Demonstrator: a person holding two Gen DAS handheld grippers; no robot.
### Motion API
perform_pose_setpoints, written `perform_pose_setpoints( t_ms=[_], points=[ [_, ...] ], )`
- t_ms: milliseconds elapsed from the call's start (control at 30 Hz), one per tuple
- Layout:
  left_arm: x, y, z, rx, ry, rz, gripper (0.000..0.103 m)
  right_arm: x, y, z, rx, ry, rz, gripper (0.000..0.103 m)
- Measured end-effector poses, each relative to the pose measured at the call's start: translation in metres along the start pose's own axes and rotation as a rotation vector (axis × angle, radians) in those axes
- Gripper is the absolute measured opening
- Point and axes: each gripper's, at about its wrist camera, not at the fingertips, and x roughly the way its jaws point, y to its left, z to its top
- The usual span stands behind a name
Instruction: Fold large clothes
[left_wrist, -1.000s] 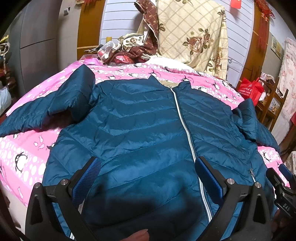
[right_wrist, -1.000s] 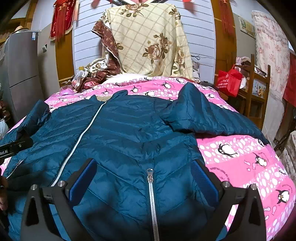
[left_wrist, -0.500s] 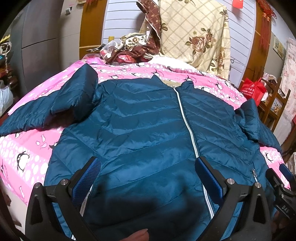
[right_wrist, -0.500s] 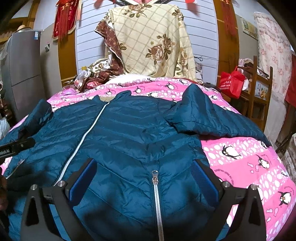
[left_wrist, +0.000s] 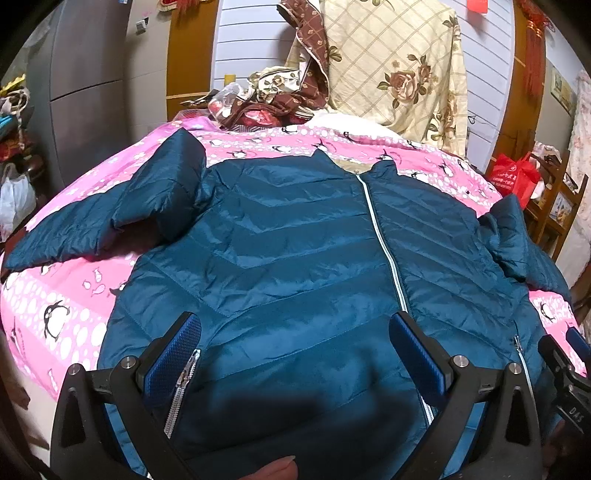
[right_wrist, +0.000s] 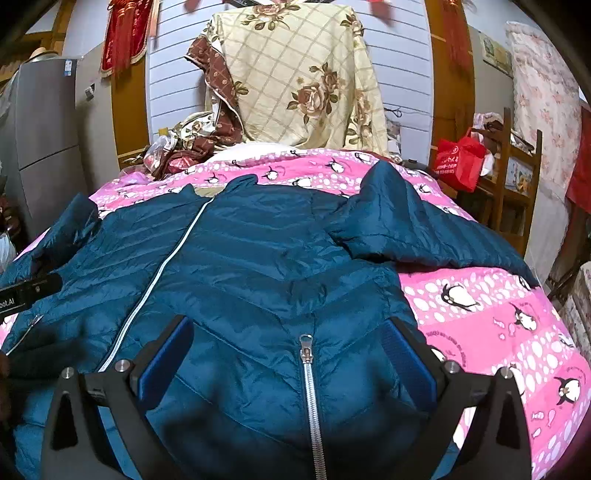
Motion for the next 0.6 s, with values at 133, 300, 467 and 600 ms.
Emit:
perform_pose_setpoints(
  t_ms=[133, 300, 467, 600],
  points=[
    [0.001, 0.002, 0.001, -0.010, -0.002, 0.012, 0.077, 0.003, -0.003, -0.001, 0.019, 0.015, 0.006, 0.103],
    [-0.006, 0.017, 0.022, -0.015, -0.017, 0.052, 0.077, 0.008, -0.001, -0.004, 0.020, 0.037, 0.008, 0.103],
    [-0.012, 0.081, 0.055, -0.139, -0.016, 0.058, 0.075, 0.007, 0.002, -0.005, 0.008, 0.037, 0.017, 0.103],
    [0.004, 0.168, 0.062, -0.284, 0.008, 0.181, 0.075, 0.008, -0.001, -0.004, 0.033, 0.038, 0.037, 0.103]
  ],
)
